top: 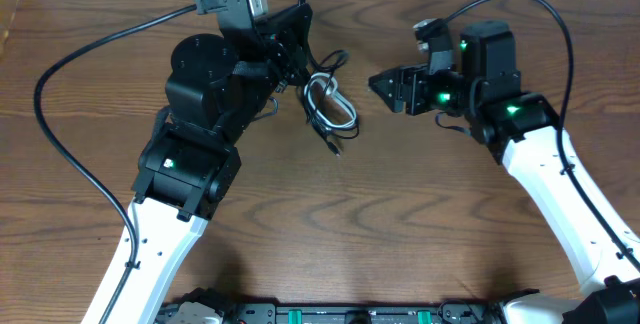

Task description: Untangle cables

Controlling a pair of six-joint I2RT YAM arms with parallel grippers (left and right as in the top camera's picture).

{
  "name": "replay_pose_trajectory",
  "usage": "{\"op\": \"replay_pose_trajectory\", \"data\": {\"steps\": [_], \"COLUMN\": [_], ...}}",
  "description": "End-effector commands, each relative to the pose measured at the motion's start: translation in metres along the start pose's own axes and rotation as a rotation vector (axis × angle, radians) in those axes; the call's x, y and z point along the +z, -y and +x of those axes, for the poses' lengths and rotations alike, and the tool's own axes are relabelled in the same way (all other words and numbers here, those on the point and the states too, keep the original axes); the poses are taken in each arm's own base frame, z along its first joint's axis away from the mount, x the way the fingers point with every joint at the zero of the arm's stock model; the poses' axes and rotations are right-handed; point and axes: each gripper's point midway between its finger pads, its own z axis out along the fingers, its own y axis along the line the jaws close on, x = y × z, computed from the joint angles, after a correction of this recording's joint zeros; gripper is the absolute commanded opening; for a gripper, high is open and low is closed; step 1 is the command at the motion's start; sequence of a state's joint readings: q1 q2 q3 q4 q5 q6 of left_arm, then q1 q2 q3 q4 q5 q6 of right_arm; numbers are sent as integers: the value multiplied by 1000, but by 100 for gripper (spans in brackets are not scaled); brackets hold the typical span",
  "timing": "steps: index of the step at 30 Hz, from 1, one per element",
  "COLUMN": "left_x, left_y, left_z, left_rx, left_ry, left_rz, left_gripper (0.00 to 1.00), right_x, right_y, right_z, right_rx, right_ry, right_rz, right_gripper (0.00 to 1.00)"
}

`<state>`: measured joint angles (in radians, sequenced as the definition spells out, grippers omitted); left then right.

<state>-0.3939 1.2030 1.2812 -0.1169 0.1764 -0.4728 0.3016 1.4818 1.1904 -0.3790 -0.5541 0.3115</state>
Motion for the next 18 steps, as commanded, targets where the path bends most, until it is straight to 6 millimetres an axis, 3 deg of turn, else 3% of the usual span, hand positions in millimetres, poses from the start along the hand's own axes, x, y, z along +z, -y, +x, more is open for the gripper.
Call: {"op": "replay_pose_trajectory", "data": {"steps": [1, 7, 18], "left_x": [-6, -6, -6], "left_y": [-4, -10, -19], "left_z": [-16, -15, -16], "left_rx": [-30, -42, -51], "left_ry": [53, 56, 67], "left_rz": [-46, -77, -122], "left_gripper": [7, 7, 7], "right_x": [4, 16, 54], "right_y": [-24, -49, -83], "right_z": [-3, 0, 28], "right_rx": [0, 39, -6], "right_ry": [3, 2, -74], "right_rz": [-54, -109, -185], "right_gripper": [65, 61, 62]}}
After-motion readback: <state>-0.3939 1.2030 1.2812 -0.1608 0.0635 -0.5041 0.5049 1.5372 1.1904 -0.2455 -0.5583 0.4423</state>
